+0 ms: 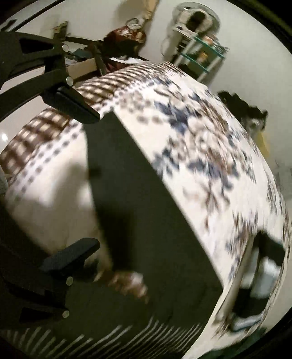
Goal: Fold small clothes
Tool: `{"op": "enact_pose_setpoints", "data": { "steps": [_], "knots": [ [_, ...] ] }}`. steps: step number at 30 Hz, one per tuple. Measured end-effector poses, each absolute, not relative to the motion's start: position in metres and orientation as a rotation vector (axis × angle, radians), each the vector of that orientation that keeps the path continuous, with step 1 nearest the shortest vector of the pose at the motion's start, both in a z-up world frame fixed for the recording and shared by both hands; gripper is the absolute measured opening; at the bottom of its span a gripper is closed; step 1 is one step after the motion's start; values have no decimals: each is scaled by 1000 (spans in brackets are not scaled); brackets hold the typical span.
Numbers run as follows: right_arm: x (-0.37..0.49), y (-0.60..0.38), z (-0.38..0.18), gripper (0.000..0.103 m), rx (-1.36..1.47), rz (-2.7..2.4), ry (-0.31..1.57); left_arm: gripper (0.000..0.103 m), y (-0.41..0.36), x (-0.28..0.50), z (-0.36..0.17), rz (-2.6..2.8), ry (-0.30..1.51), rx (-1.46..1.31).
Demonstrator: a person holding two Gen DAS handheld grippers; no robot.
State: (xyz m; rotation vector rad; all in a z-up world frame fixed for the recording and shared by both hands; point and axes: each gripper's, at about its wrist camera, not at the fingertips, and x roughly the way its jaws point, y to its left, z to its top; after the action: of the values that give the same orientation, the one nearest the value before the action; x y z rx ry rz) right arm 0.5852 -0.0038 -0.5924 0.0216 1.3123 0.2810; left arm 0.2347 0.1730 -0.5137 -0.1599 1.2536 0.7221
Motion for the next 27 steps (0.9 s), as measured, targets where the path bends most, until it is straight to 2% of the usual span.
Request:
{"op": "enact_pose_setpoints", "data": {
  "steps": [3,6,9,10,11,13,14,19,23,25,27],
  "knots": [
    [583,79,-627,11,-110,302,1348,103,207,230,-523,757,1251,-208],
    [584,103,-650,11,-166,291,1395,103,231,226,-528,772,1251,-231],
    [578,98,-652,17,-123,302,1449,103,252,216,-529,784,1258,-266],
    [573,89,-648,27,-58,332,1483,103,257,212,-529,787,1262,-283],
    [570,82,-644,45,-26,337,1493,103,265,204,-528,797,1269,-305],
    [552,50,-626,67,86,351,1506,103,281,189,-527,801,1281,-358],
    [540,31,-617,71,121,346,1510,103,287,181,-527,800,1287,-392],
    [488,-38,-598,71,134,249,1518,103,326,138,-541,771,1280,-676],
    [458,-103,-613,71,201,122,1588,103,338,124,-569,697,1256,-850],
    [449,-127,-628,71,234,53,1625,96,338,129,-586,657,1265,-914],
    [442,-137,-638,71,242,9,1645,62,336,142,-597,597,1246,-964]
  ]
}}
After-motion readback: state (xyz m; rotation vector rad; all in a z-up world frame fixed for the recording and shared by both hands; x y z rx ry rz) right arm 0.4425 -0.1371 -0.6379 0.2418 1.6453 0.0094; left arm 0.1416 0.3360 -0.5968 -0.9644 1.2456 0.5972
